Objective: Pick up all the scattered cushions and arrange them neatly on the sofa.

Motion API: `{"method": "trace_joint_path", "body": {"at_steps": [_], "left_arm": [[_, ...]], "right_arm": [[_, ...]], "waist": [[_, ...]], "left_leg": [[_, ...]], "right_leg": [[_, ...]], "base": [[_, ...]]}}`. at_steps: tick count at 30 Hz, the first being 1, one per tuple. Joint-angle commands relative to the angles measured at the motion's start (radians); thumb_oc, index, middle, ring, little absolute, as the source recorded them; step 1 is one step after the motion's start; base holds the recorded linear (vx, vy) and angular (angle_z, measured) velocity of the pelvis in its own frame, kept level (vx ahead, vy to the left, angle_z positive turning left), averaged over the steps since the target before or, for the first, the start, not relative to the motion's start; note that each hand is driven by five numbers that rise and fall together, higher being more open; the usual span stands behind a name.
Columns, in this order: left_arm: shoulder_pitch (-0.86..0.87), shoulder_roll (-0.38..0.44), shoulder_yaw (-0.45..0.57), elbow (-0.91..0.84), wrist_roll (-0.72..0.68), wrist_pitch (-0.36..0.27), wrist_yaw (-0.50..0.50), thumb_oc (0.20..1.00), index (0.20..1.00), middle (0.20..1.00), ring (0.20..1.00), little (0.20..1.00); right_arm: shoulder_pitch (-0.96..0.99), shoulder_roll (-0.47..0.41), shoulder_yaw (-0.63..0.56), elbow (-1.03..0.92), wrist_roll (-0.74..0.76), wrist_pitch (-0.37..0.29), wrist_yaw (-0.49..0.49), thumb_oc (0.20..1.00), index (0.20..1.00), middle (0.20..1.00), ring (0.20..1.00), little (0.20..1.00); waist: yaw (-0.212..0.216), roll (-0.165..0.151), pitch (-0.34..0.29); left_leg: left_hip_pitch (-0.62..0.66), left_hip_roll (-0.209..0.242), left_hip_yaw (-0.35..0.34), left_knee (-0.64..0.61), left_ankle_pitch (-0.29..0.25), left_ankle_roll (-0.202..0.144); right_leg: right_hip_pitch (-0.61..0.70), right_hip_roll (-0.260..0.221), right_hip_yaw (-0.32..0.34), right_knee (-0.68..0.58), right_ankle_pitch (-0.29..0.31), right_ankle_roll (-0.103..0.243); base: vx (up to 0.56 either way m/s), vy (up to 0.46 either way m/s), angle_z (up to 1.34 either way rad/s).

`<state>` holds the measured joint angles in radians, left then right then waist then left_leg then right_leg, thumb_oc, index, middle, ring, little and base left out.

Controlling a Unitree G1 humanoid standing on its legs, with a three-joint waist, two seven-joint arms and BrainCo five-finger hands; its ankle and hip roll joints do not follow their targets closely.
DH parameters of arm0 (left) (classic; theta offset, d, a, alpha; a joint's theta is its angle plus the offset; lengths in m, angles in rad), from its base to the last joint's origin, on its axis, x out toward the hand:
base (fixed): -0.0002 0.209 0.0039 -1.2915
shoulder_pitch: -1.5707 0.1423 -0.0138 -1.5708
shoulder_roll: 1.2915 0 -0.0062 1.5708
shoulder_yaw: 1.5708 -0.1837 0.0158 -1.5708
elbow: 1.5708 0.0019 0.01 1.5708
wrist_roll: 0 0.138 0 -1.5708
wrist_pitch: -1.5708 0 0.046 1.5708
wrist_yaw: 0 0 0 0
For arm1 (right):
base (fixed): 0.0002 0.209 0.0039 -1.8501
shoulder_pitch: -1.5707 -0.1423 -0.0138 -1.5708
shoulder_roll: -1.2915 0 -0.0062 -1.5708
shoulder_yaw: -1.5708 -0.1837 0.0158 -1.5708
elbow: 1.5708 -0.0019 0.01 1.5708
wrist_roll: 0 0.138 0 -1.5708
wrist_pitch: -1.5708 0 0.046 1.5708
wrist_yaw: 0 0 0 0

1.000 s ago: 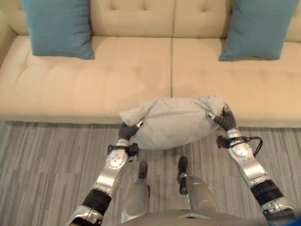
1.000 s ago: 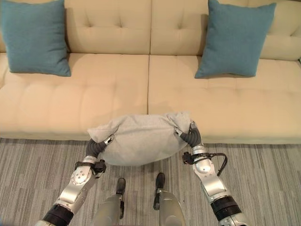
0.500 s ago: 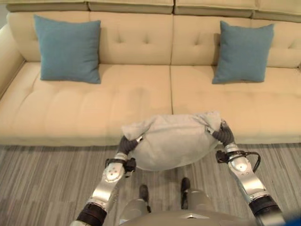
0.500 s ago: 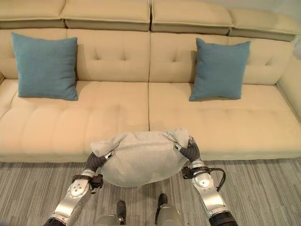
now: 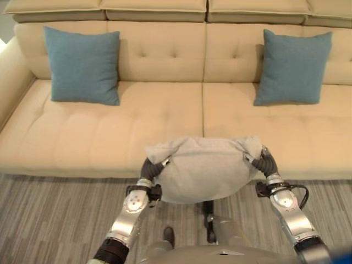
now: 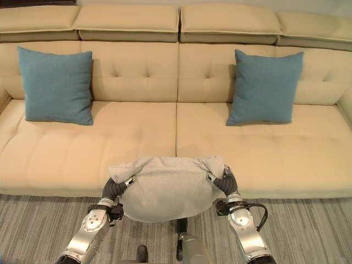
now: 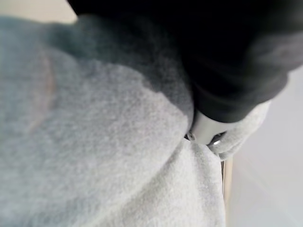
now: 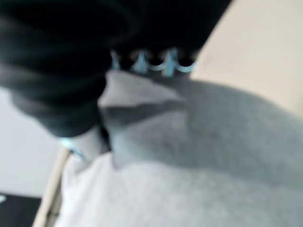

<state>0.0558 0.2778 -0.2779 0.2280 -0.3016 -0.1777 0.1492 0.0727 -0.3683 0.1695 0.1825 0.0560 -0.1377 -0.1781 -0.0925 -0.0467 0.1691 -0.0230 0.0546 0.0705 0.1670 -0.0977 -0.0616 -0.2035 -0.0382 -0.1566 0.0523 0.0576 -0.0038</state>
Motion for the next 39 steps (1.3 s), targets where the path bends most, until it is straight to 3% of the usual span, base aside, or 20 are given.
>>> {"method": "trace_joint_path", "body": {"at_steps": [1, 4, 6, 8, 10, 13, 17, 21, 24, 29, 39], "left_arm": [[-0.063, 0.032, 0.042, -0.109, -0.042, -0.084, -0.004, 0.200, 0.200, 0.200, 0.200, 0.200], [-0.065, 0.034, 0.038, -0.105, -0.043, -0.076, -0.006, 0.200, 0.200, 0.200, 0.200, 0.200], [-0.061, 0.043, 0.040, -0.115, -0.027, -0.068, 0.001, 0.200, 0.200, 0.200, 0.200, 0.200], [-0.058, 0.044, 0.040, -0.116, -0.026, -0.067, 0.005, 0.200, 0.200, 0.200, 0.200, 0.200], [-0.044, 0.042, 0.048, -0.125, -0.034, -0.070, 0.004, 0.200, 0.200, 0.200, 0.200, 0.200], [-0.051, 0.052, 0.046, -0.130, -0.037, -0.071, 0.005, 0.200, 0.200, 0.200, 0.200, 0.200], [-0.080, 0.083, 0.063, -0.143, -0.028, -0.080, 0.022, 0.200, 0.200, 0.200, 0.200, 0.200], [-0.089, 0.091, 0.075, -0.143, -0.030, -0.086, 0.034, 0.200, 0.200, 0.200, 0.200, 0.200], [-0.101, 0.095, 0.092, -0.139, -0.028, -0.099, 0.045, 0.200, 0.200, 0.200, 0.200, 0.200], [-0.120, 0.084, 0.094, -0.140, -0.026, -0.106, 0.043, 0.200, 0.200, 0.200, 0.200, 0.200], [-0.169, 0.084, 0.104, -0.159, -0.015, -0.105, 0.060, 0.200, 0.200, 0.200, 0.200, 0.200]], "right_arm": [[-0.008, -0.060, -0.087, -0.078, 0.041, -0.065, -0.026, 0.200, 0.200, 0.200, 0.200, 0.200], [-0.009, -0.061, -0.091, -0.076, 0.047, -0.065, -0.026, 0.200, 0.200, 0.200, 0.200, 0.200], [-0.019, -0.065, -0.085, -0.069, 0.044, -0.063, -0.036, 0.200, 0.200, 0.200, 0.200, 0.200], [-0.026, -0.064, -0.083, -0.060, 0.044, -0.061, -0.041, 0.200, 0.200, 0.200, 0.200, 0.200], [-0.027, -0.060, -0.079, -0.059, 0.038, -0.060, -0.035, 0.200, 0.200, 0.200, 0.200, 0.200], [-0.039, -0.052, -0.076, -0.056, 0.036, -0.055, -0.038, 0.200, 0.200, 0.200, 0.200, 0.200], [-0.102, -0.028, -0.060, -0.049, 0.033, -0.051, -0.036, 0.200, 0.200, 0.200, 0.200, 0.200], [-0.120, -0.012, -0.056, -0.048, 0.034, -0.053, -0.042, 0.200, 0.200, 0.200, 0.200, 0.200], [-0.158, -0.010, -0.056, -0.041, 0.031, -0.052, -0.049, 0.200, 0.200, 0.200, 0.200, 0.200], [-0.146, -0.017, -0.072, -0.042, 0.024, -0.054, -0.050, 0.200, 0.200, 0.200, 0.200, 0.200], [-0.173, -0.058, -0.097, -0.079, 0.030, -0.053, -0.060, 0.200, 0.200, 0.200, 0.200, 0.200]], "waist": [[0.001, -0.074, -0.032], [0.010, -0.085, -0.036], [0.035, -0.076, -0.035], [0.045, -0.073, -0.030], [0.049, -0.058, -0.040], [0.052, -0.061, -0.050], [0.068, -0.061, -0.049], [0.070, -0.059, -0.041], [0.067, -0.052, -0.040], [0.054, -0.060, -0.041], [0.053, -0.044, -0.091]], "left_leg": [[-0.140, -0.036, 0.041, 0.324, -0.009, -0.018], [-0.186, -0.027, 0.040, 0.255, -0.046, 0.007], [-0.222, -0.006, -0.017, 0.075, 0.038, 0.002], [-0.238, 0.002, -0.040, 0.031, 0.079, -0.008], [-0.197, 0.004, -0.062, -0.051, 0.085, -0.011], [-0.170, -0.015, -0.049, -0.056, 0.079, 0.002], [-0.118, -0.028, 0.034, -0.058, 0.040, 0.045], [-0.102, -0.026, 0.060, -0.064, 0.031, 0.054], [-0.048, -0.036, 0.085, -0.102, 0.016, 0.061], [-0.039, -0.054, 0.066, -0.086, -0.003, 0.058], [0.025, -0.050, 0.058, -0.152, -0.001, 0.045]], "right_leg": [[0.092, -0.010, 0.057, 0.005, -0.080, 0.066], [0.109, -0.017, 0.063, -0.011, -0.093, 0.072], [0.135, 0.002, 0.087, -0.022, -0.112, 0.076], [0.152, 0.006, 0.099, -0.023, -0.125, 0.074], [0.164, 0.012, 0.118, -0.007, -0.145, 0.077], [0.171, -0.009, 0.138, 0.014, -0.151, 0.089], [0.128, -0.058, 0.154, 0.126, -0.135, 0.135], [0.086, -0.064, 0.165, 0.189, -0.117, 0.154], [0.020, -0.089, 0.122, 0.107, -0.056, 0.166], [0.050, -0.089, 0.147, 0.026, -0.042, 0.168], [0.143, -0.086, 0.105, -0.061, -0.043, 0.158]], "base": [[0.09, -0.069, 0.15], [0.14, -0.006, -0.05], [0.20, 0.093, -0.11], [0.15, 0.115, -0.25], [0.22, 0.179, -0.46], [0.24, 0.258, -0.84], [0.12, 0.219, -0.46], [0.03, 0.076, -0.43], [0.09, 0.047, -0.33], [0.06, -0.025, 0.05], [0.11, -0.044, 0.10]]}}
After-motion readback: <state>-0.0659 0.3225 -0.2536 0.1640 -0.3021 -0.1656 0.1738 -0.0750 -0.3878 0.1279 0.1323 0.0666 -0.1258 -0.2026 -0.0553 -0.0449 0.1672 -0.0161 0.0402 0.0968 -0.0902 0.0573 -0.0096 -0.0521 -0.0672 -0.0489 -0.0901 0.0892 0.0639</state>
